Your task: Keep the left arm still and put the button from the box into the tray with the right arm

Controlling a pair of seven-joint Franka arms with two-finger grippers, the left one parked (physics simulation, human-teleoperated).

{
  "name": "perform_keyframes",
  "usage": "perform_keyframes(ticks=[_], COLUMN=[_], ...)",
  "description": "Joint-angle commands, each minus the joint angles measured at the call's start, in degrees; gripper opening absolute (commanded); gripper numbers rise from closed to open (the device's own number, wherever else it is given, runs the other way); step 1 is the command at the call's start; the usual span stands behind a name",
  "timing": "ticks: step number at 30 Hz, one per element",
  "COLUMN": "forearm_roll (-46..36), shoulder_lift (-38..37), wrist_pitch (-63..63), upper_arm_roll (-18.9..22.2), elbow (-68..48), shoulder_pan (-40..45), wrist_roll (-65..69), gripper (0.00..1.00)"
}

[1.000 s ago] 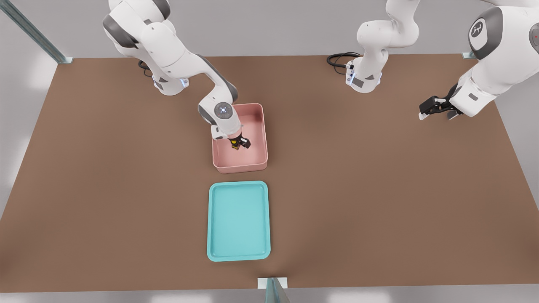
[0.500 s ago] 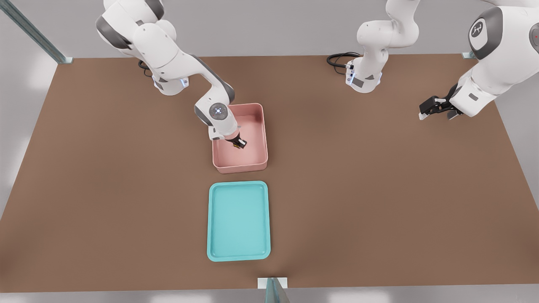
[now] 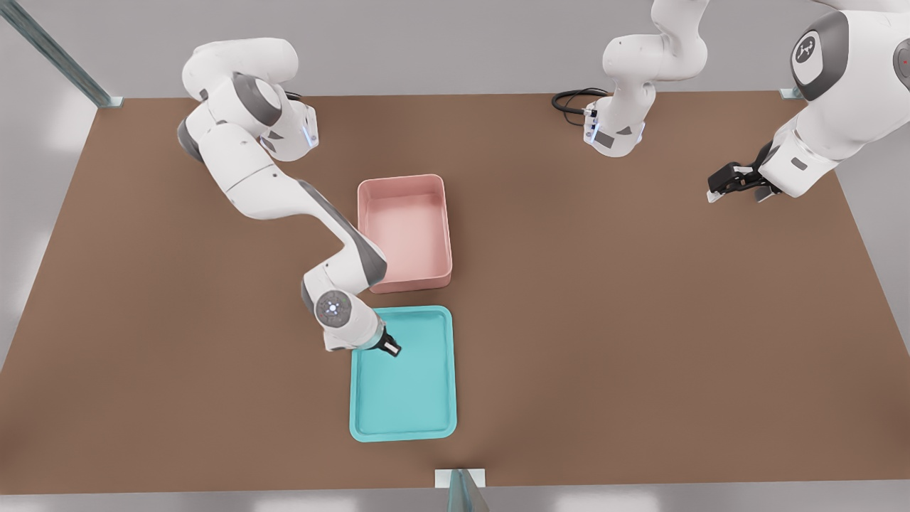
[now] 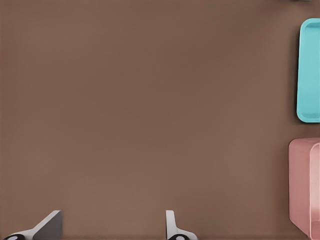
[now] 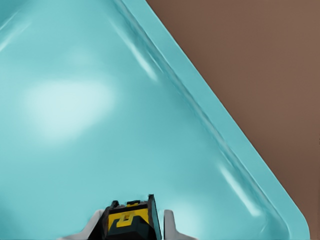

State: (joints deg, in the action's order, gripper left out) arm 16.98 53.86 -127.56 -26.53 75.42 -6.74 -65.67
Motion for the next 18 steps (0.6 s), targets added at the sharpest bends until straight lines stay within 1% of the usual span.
perform_keyframes(ticks=[1, 5, 6, 7, 8, 9, 10, 11, 12, 13, 14, 15, 16, 17, 18], forearm_roll=[1.74, 1.65, 1.56, 1.56, 1.48, 1.56, 1.83, 2.79, 5.87, 1.49, -7.49, -8.81, -8.81, -8.9, -8.9], shoulder_lift=[0.28, -0.16, -0.6, -2.0, -5.25, -6.84, -9.03, -14.65, -16.93, -29.59, -39.26, -44.01, -48.23, -48.32, -47.88], wrist_pitch=[4.51, 6.0, 8.29, 12.15, 14.52, 20.49, 30.17, 37.46, 45.98, 53.99, 54.26, 53.56, 50.83, 49.86, 50.12], upper_arm_roll=[0.25, -0.02, -0.46, -2.03, -3.09, -5.29, -9.24, -9.25, -8.72, 8.74, 18.26, 18.97, 20.72, 22.66, 23.19], elbow=[-0.28, -1.86, -3.27, -3.62, -3.62, -6.24, -9.95, -10.12, -13.9, -12.94, -5.21, 0.95, 6.66, 8.34, 8.42], shoulder_pan=[-0.38, -0.38, -0.38, -0.2, 0.15, 0.42, 3.14, 6.04, 8.94, -1.76, -5.03, -4.16, -3.54, -3.54, -3.45], wrist_roll=[19.88, 20.05, 20.49, 20.58, 22.07, 24.44, 33.4, 52.98, 77.77, 87.99, 83.44, 74.37, 73.75, 73.93, 74.02], gripper=[1.0, 1.0, 1.0, 1.0, 1.0, 1.0, 1.0, 1.0, 1.0, 1.0, 1.0, 1.0, 1.0, 1.0, 1.0])
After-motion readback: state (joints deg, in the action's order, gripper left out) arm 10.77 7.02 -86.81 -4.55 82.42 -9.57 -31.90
